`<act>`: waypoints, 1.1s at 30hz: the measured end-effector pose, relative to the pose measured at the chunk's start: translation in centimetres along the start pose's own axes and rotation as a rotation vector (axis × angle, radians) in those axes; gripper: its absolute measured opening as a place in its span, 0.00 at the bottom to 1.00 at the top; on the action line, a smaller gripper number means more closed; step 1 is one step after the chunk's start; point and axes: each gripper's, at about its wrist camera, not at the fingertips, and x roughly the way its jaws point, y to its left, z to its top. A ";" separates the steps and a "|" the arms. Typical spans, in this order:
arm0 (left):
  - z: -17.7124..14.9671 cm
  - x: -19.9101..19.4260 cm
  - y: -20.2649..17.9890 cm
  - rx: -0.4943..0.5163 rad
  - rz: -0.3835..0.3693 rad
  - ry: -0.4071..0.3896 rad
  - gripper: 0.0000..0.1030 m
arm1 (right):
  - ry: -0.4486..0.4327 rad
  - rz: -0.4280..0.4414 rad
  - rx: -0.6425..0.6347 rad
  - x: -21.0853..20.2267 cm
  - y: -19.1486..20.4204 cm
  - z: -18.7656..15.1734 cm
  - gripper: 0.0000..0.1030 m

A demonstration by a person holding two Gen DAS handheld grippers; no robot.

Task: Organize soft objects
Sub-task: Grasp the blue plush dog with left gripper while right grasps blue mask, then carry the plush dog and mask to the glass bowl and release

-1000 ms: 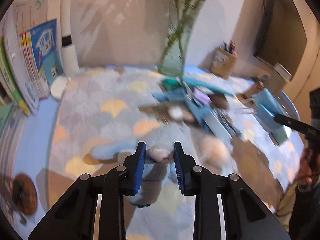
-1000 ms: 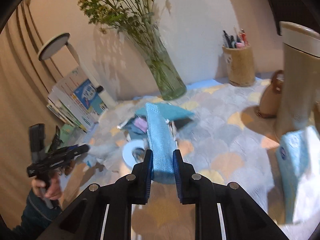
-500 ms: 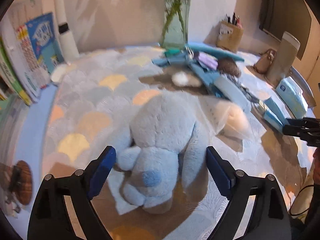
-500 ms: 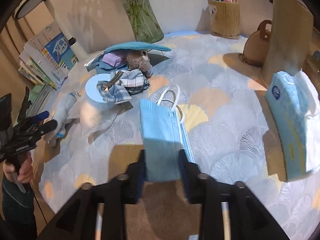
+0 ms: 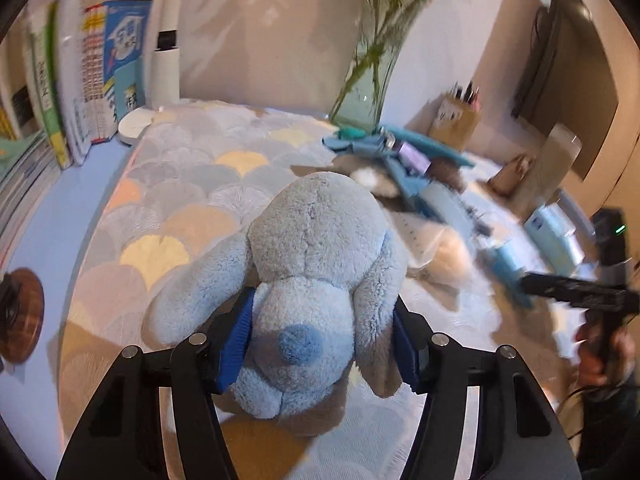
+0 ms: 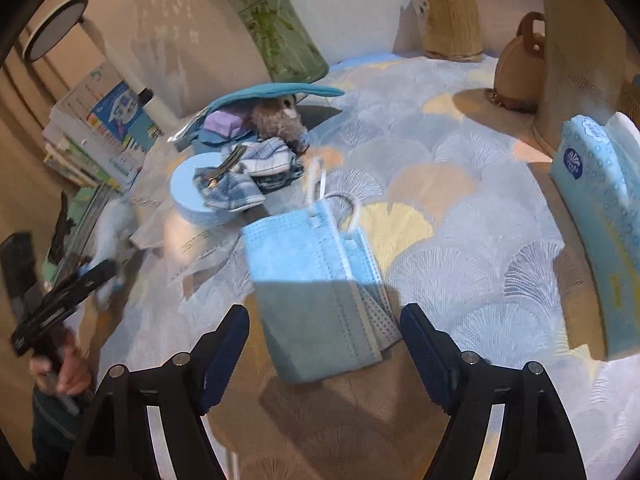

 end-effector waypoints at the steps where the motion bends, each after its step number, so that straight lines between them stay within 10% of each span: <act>1: 0.0 -0.6 0.1 -0.014 -0.021 -0.011 0.57 | -0.006 -0.011 -0.007 0.1 0.3 0.0 0.75; 9: 1.4 -3.9 -2.0 -0.060 -0.195 -0.108 0.57 | -0.028 -0.065 -0.102 0.1 2.5 -0.5 0.28; 23: 5.9 -7.3 -14.2 0.176 -0.361 -0.205 0.57 | -0.337 -0.054 -0.089 -13.8 2.3 0.0 0.28; 33: 10.9 -4.3 -29.3 0.415 -0.457 -0.200 0.58 | -0.526 -0.218 0.069 -23.1 -5.9 1.0 0.28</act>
